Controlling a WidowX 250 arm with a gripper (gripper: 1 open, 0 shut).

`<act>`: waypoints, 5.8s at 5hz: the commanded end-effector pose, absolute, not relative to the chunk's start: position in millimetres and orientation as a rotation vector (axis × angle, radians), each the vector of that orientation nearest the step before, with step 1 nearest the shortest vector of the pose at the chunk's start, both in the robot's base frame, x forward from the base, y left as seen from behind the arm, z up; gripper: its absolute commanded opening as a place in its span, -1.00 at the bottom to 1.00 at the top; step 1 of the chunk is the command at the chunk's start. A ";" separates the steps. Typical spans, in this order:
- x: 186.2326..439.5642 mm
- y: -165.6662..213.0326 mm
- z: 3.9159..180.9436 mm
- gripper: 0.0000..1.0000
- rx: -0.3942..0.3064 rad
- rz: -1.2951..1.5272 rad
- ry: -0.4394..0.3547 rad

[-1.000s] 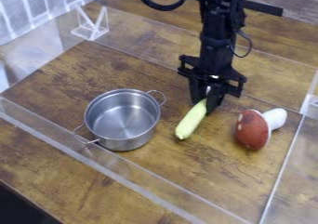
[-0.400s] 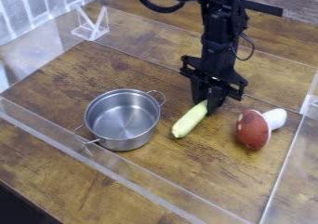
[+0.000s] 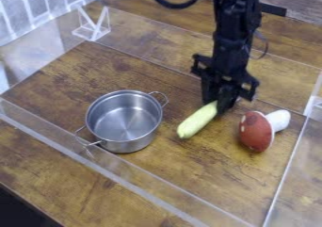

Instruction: Move the green spoon to the left

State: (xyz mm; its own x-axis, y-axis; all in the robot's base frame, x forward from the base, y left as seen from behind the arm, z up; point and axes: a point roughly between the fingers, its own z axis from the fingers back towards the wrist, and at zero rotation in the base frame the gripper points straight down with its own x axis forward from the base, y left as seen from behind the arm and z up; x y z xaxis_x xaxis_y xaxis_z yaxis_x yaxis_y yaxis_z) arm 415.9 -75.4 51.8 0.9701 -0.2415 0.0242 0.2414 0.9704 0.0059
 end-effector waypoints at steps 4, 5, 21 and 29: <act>426.0 -58.4 177.0 -1.00 0.058 -0.179 -0.222; 425.4 -23.5 192.5 -1.00 0.092 -0.131 -0.244; 349.6 155.9 79.5 1.00 0.041 0.314 -0.117; 328.3 110.8 112.2 1.00 -0.025 0.242 -0.174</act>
